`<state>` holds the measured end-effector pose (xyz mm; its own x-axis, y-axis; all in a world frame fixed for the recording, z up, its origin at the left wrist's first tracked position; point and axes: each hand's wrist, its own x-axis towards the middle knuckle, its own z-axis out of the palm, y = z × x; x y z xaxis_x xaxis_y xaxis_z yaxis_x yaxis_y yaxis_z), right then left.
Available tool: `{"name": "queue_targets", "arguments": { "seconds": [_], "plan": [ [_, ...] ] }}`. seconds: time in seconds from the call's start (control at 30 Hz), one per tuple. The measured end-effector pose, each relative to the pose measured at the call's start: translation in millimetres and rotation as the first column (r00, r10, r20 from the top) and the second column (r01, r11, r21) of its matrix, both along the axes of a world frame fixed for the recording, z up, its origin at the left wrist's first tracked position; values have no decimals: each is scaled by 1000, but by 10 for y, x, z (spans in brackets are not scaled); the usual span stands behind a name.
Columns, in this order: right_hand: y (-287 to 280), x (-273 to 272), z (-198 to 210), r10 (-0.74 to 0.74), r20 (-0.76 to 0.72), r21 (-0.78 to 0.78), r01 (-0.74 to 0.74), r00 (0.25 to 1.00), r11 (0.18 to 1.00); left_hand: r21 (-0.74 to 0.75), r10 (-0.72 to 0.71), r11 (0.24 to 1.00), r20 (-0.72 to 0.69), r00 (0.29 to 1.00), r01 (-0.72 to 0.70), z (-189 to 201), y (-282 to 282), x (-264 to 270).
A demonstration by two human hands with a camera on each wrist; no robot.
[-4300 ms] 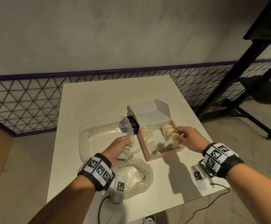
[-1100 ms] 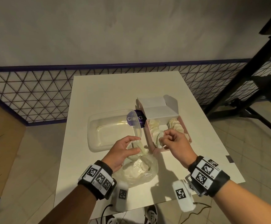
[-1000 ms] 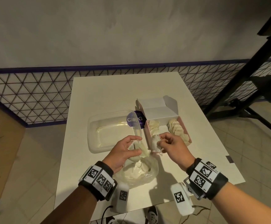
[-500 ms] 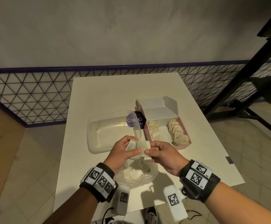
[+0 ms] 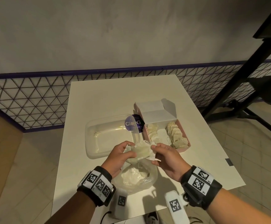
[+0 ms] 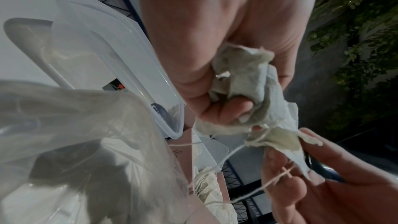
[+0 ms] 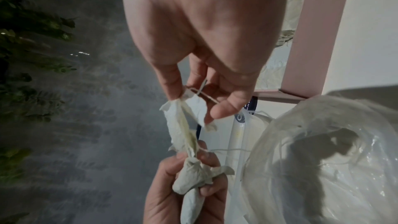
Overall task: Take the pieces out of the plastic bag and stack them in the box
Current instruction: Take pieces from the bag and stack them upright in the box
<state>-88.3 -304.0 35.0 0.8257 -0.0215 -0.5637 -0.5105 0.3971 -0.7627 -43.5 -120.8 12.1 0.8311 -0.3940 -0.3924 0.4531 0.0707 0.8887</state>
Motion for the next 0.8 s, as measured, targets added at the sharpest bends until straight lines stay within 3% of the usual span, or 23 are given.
{"name": "queue_targets", "arguments": {
  "seconds": [0.2,0.43,0.8],
  "plan": [
    [-81,27,9,35,-43,-25,-36,998,999,4,-68,998,7,998,68,70,12,45],
    [-48,59,5,89,-86,-119,-99,992,988,126,-120,986,71,990,110,102,-45,86],
    [59,46,12,26,-32,56,-25,999,998,220,-58,975,123,991,30,35,-142,60]
  ]
}}
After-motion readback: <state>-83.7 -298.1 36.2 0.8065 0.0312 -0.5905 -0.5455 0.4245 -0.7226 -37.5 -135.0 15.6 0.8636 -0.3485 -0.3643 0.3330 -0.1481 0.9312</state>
